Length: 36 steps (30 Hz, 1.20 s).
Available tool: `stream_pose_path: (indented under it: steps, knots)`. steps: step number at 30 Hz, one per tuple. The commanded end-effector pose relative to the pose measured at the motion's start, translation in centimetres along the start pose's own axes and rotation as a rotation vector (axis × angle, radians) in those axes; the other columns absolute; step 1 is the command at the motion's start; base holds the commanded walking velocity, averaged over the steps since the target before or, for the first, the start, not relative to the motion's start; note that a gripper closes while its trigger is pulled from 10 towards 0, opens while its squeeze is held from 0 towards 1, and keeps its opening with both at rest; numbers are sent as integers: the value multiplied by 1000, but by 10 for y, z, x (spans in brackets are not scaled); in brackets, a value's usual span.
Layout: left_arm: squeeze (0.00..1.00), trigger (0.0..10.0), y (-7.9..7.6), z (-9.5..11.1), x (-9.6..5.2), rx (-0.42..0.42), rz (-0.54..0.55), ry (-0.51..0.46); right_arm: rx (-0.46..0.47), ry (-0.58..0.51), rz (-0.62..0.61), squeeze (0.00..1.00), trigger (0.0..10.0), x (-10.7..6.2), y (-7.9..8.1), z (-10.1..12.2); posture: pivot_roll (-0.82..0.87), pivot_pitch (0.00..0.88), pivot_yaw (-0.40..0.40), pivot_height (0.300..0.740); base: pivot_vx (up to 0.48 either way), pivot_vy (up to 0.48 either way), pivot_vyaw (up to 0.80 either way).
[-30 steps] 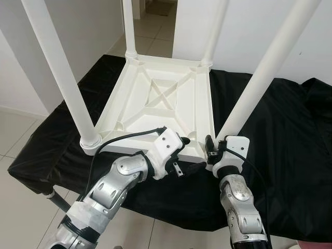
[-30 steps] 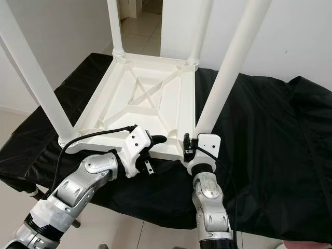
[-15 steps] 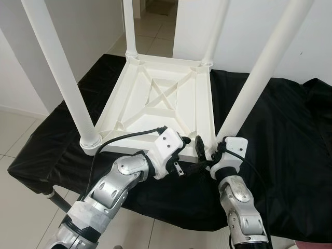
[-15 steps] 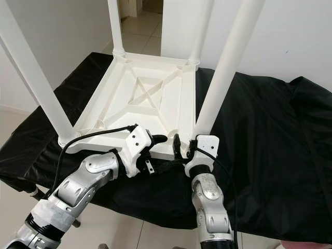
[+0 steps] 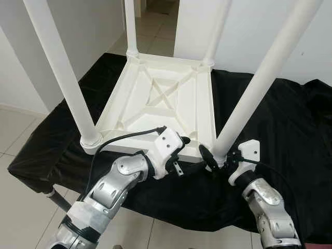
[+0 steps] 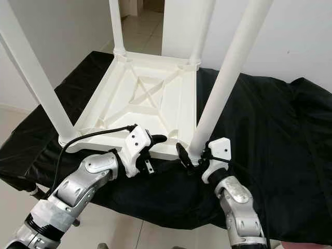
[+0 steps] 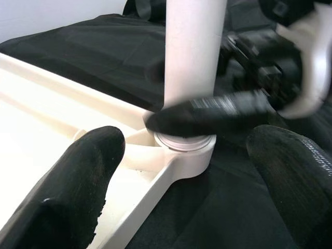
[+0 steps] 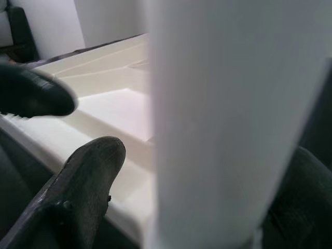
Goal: Building children table
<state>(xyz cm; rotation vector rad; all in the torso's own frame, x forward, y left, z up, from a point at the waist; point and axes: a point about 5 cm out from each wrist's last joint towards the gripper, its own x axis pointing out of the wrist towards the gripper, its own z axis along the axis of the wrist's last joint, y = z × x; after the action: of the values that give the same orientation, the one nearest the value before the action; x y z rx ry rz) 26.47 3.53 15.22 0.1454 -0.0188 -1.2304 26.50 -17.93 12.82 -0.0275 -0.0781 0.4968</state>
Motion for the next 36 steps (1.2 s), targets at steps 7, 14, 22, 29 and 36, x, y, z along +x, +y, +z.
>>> stream_pose_path:
  steps: [7,14,22,29,36]
  knots:
    - [0,10000,0,3,6,16,-83,0,-40,71,120,0,10000,11,-8,-10,-112,0,-26,740,0,0,0]
    - [0,10000,1,6,7,26,-87,-6,-46,104,196,0,0,14,-6,-17,-107,0,-21,740,0,0,0]
    - [0,10000,1,3,3,27,-80,5,-37,99,213,0,0,10,-8,-19,-88,0,-36,740,0,0,0]
    - [0,10000,1,2,0,20,-53,6,-17,80,166,0,6902,7,-10,-19,-63,0,-67,740,0,0,0]
    - [0,10000,-1,-1,-6,8,-25,16,-8,39,63,0,10000,4,-8,-16,-36,0,-83,740,0,0,0]
